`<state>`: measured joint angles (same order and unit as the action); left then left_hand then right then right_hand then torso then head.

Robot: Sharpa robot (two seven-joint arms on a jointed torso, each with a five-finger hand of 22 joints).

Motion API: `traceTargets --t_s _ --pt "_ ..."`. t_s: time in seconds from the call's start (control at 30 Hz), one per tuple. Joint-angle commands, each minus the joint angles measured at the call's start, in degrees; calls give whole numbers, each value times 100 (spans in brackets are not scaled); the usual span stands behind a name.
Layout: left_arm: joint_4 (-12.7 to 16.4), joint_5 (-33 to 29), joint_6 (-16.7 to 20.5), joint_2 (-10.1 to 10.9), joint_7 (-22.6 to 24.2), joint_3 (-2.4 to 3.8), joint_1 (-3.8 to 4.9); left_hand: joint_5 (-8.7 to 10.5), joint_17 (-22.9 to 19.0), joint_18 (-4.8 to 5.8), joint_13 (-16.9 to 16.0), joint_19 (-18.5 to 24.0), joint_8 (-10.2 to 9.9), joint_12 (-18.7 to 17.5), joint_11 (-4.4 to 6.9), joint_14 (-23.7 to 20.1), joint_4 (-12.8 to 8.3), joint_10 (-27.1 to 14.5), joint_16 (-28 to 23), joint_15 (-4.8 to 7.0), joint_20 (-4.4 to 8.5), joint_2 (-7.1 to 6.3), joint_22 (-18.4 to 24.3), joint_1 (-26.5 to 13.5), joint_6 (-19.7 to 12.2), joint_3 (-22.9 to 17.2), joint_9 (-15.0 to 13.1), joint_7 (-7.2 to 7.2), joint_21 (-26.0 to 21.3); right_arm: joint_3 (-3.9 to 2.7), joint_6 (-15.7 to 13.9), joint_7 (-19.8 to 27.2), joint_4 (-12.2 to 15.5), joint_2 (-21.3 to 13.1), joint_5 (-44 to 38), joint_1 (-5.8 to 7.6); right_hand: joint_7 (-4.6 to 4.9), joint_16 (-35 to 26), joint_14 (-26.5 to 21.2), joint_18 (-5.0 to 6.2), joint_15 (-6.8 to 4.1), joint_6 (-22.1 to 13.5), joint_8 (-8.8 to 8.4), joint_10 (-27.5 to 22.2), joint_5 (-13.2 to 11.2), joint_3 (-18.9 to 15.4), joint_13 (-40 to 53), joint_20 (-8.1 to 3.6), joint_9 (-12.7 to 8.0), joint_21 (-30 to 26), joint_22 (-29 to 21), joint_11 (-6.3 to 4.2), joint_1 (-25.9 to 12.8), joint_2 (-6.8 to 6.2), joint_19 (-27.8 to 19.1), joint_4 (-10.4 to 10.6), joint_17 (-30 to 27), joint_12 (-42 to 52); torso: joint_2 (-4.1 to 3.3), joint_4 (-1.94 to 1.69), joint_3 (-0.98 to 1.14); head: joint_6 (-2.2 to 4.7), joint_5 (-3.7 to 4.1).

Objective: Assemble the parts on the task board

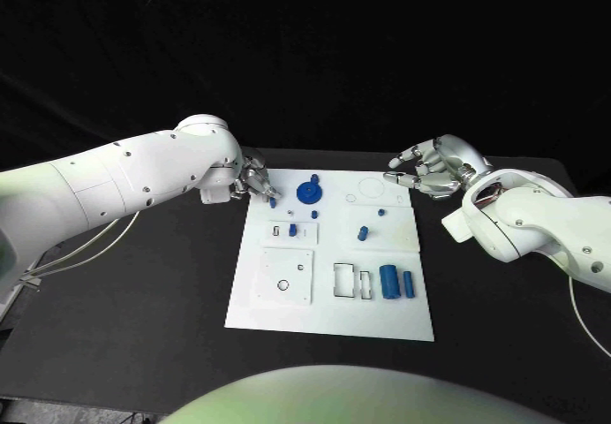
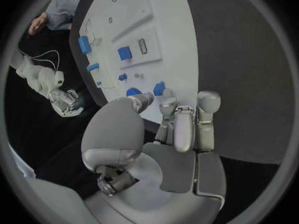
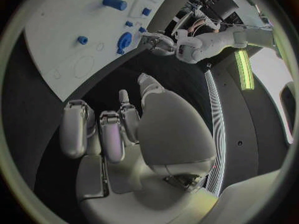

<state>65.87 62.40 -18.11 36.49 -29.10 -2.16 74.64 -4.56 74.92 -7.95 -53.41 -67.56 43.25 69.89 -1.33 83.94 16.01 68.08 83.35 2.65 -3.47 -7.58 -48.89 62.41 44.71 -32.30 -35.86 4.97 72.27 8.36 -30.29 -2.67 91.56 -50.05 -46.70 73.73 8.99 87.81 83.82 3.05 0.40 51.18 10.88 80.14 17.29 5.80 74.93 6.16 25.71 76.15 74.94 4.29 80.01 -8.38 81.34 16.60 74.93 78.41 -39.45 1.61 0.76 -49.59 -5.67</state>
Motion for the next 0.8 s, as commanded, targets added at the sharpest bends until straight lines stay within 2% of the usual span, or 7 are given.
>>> traceTargets --t_s 0.03,0.33,0.5,0.53,0.7,0.8 --pt "3 -41 -128 -15 16 -1 1 -16 50 14 -4 -8 26 39 48 185 -2 7 -18 -3 -9 -16 -4 74 40 -32 6 3 28 0 82 20 1 4 -60 -4 -6 -30 440 74 -38 -57 31 -28 -1 24 184 -2 9 -16 399 -16 -51 4 -52 -10 732 -7 -3 -4 1 -7 -1" --pt "-2 -59 -158 -14 18 -8 1 -17 46 14 6 -3 53 38 63 185 -44 7 -20 11 -4 -2 -6 237 44 -101 7 -13 30 0 85 20 0 6 -60 -4 -6 -30 440 74 -38 -57 31 -28 -1 24 184 -2 9 -16 399 -16 -51 4 -52 -10 732 -7 1 -1 -1 -19 4" --pt "-5 -79 -138 -15 23 -11 0 -17 55 17 16 -6 85 35 84 189 -142 15 -15 29 8 78 -24 495 34 -262 14 -35 40 0 87 21 -3 7 -60 -4 -6 -30 440 74 -38 -57 31 -28 -1 24 184 -2 9 -16 399 -16 -51 4 -52 -10 732 -7 0 -1 1 -18 -5" --pt "-6 -82 -131 -15 24 -11 0 -17 57 16 15 -2 90 35 89 190 -174 18 -14 34 12 123 -21 571 21 -349 18 -38 40 0 87 22 -4 7 -60 -4 -6 -30 440 74 -38 -57 31 -28 -1 24 184 -2 9 -16 399 -16 -51 4 -52 -10 732 -7 1 -1 2 -21 0" --pt "-6 -135 -94 -12 30 -12 0 -11 62 17 25 -5 129 28 96 194 -327 26 -11 42 21 173 -34 767 -23 -668 14 -39 51 0 84 22 -8 7 -60 -4 -6 -30 440 74 -38 -59 38 -28 -1 27 184 -3 9 -17 399 -16 -55 6 -51 -11 733 -6 -3 -2 2 -18 12" --pt "1 -164 -66 -4 33 -12 0 -7 66 20 39 -8 212 17 94 197 -547 39 -10 40 23 147 -56 880 -72 -1106 -21 -26 68 0 83 22 -10 7 -60 -4 -6 -30 440 74 -38 -59 38 -28 -1 27 184 -3 9 -17 399 -16 -55 6 -51 -11 733 -6 -1 1 3 -16 11"
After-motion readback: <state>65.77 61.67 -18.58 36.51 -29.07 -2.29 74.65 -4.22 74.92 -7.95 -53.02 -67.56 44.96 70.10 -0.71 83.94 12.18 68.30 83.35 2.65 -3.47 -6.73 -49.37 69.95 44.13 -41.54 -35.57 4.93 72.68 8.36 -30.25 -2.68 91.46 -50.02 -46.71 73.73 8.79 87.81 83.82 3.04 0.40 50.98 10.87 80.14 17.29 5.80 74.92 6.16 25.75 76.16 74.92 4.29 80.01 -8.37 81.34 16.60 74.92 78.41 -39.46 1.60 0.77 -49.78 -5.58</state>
